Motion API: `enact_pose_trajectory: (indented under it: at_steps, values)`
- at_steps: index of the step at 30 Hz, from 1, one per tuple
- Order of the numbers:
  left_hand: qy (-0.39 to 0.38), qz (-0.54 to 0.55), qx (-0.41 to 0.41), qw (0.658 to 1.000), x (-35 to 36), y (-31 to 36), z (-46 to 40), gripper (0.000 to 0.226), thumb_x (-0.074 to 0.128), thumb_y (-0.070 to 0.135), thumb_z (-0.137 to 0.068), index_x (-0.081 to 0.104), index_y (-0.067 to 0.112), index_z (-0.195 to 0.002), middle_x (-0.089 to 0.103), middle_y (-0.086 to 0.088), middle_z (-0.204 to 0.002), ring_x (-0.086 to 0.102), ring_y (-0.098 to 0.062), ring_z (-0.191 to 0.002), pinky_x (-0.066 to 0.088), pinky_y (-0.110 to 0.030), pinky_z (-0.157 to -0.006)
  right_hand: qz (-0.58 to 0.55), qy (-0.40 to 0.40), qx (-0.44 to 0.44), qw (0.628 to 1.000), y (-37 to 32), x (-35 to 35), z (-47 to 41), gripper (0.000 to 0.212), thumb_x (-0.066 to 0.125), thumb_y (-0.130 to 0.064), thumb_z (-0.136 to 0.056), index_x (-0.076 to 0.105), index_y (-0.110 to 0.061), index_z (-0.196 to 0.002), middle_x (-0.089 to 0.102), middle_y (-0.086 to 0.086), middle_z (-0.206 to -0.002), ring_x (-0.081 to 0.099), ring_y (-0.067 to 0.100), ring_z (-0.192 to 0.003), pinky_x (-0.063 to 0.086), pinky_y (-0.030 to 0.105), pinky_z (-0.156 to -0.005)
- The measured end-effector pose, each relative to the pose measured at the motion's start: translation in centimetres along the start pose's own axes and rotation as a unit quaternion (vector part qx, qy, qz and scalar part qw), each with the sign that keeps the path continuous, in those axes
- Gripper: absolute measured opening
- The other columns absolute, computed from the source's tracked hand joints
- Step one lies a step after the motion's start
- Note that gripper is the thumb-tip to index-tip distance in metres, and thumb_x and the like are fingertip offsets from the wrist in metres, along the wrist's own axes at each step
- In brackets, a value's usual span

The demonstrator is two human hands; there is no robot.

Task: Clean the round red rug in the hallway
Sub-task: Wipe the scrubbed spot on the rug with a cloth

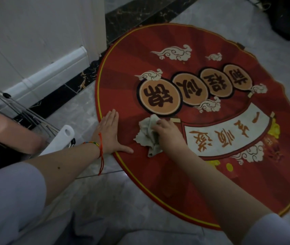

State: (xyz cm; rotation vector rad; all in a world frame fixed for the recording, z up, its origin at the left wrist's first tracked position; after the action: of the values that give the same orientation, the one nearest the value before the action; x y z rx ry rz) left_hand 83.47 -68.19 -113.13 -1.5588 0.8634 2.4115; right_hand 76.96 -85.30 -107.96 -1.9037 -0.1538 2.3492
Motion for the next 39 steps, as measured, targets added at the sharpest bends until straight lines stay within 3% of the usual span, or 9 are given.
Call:
enact_pose_trajectory:
  at_steps: [3, 6, 9, 12, 18, 25, 30, 36, 39]
  values:
    - [0.007, 0.001, 0.002, 1.000, 0.0, 0.0, 0.0, 0.155, 0.048, 0.091, -0.033, -0.009, 0.006, -0.150, -0.011, -0.008, -0.159, -0.011, -0.021, -0.146, -0.006, -0.034, -0.118, -0.014, -0.038, -0.007, 0.999, -1.3, 1.5, 0.6, 0.032, 0.049, -0.023, -0.095, 0.058, -0.010, -0.123, 0.024, 0.002, -0.155, 0.024, 0.030, -0.136, 0.029, 0.039, -0.108]
    - [0.013, 0.003, 0.005, 1.000, 0.1, -0.1, -0.1, 0.155, 0.047, 0.091, -0.033, -0.007, 0.005, -0.150, -0.010, -0.009, -0.159, -0.010, -0.022, -0.146, -0.006, -0.034, -0.118, 0.001, -0.041, 0.009, 0.999, -1.1, 2.5, 0.3, 0.026, 0.055, -0.011, -0.092, 0.061, -0.007, -0.117, 0.036, 0.001, -0.149, 0.032, 0.031, -0.133, 0.033, 0.034, -0.104]
    - [0.010, -0.001, 0.002, 1.000, 0.3, -0.2, -0.1, 0.162, 0.037, 0.100, -0.027, -0.008, 0.005, -0.150, -0.011, -0.009, -0.159, -0.011, -0.021, -0.146, -0.008, -0.033, -0.117, -0.016, 0.067, 0.009, 0.998, -0.9, 2.3, 0.0, 0.022, 0.066, 0.014, -0.068, 0.069, 0.000, -0.084, 0.069, 0.011, -0.108, 0.061, 0.038, -0.094, 0.053, 0.037, -0.069]
    - [0.005, -0.002, -0.002, 1.000, 0.2, -0.1, -0.2, 0.162, 0.040, 0.099, -0.027, -0.011, 0.006, -0.150, -0.013, -0.007, -0.159, -0.013, -0.020, -0.146, -0.009, -0.032, -0.117, 0.010, 0.088, 0.007, 0.996, -1.4, 1.8, -0.1, 0.022, 0.072, 0.012, -0.059, 0.066, -0.004, -0.072, 0.067, 0.007, -0.069, 0.062, 0.029, -0.065, 0.043, 0.027, -0.046]
    - [0.007, -0.006, -0.005, 1.000, 0.0, 0.1, 0.0, 0.156, 0.047, 0.091, -0.032, -0.008, 0.006, -0.150, -0.012, -0.007, -0.159, -0.012, -0.020, -0.146, -0.006, -0.034, -0.119, -0.036, -0.080, 0.141, 0.986, -0.1, -1.4, -3.7, 0.035, 0.064, -0.015, -0.085, 0.061, -0.018, -0.120, 0.065, 0.007, -0.113, 0.060, 0.025, -0.106, 0.049, 0.030, -0.084]
    - [-0.002, 0.009, -0.001, 1.000, 0.1, -0.2, -0.2, 0.152, 0.059, 0.086, -0.040, -0.009, 0.006, -0.150, -0.012, -0.007, -0.159, -0.011, -0.020, -0.146, -0.004, -0.034, -0.119, 0.012, -0.045, 0.026, 0.999, -6.7, 1.2, -1.5, 0.025, 0.050, -0.010, -0.091, 0.060, -0.008, -0.113, 0.062, 0.009, -0.110, 0.051, 0.025, -0.109, 0.039, 0.030, -0.074]
    - [-0.010, 0.002, -0.006, 1.000, -0.1, -0.2, -0.1, 0.155, 0.051, 0.090, -0.034, -0.009, 0.006, -0.150, -0.012, -0.008, -0.159, -0.011, -0.021, -0.146, -0.003, -0.036, -0.120, 0.016, -0.136, 0.059, 0.989, -6.0, -0.2, -5.1, 0.034, 0.062, -0.014, -0.087, 0.059, -0.011, -0.121, 0.061, 0.008, -0.117, 0.056, 0.026, -0.111, 0.043, 0.030, -0.080]
    - [-0.018, 0.007, 0.001, 1.000, -0.1, -0.3, -0.2, 0.156, 0.046, 0.091, -0.032, -0.011, 0.006, -0.150, -0.014, -0.007, -0.159, -0.012, -0.020, -0.146, -0.005, -0.035, -0.119, 0.013, -0.057, 0.024, 0.998, -6.0, 1.0, -4.1, 0.026, 0.053, -0.013, -0.091, 0.061, -0.011, -0.116, 0.058, 0.009, -0.114, 0.055, 0.025, -0.108, 0.039, 0.027, -0.076]
    - [-0.011, 0.000, -0.001, 1.000, 0.0, -0.3, -0.1, 0.157, 0.045, 0.092, -0.031, -0.010, 0.007, -0.150, -0.013, -0.007, -0.159, -0.011, -0.020, -0.146, -0.004, -0.035, -0.120, 0.010, -0.107, 0.042, 0.993, -4.9, -0.4, -5.6, 0.030, 0.059, -0.013, -0.089, 0.059, -0.011, -0.119, 0.061, 0.009, -0.116, 0.057, 0.026, -0.109, 0.043, 0.030, -0.079]
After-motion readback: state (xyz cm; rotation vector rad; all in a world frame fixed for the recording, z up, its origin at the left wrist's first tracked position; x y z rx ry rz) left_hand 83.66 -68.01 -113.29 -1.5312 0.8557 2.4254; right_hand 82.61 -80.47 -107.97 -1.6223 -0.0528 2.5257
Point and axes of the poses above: each hand's wrist, its own z-axis away from the middle knuckle, its own x-axis out of the palm, y = z × x, the point moved 6 cm from there along -z, towards the middle knuckle
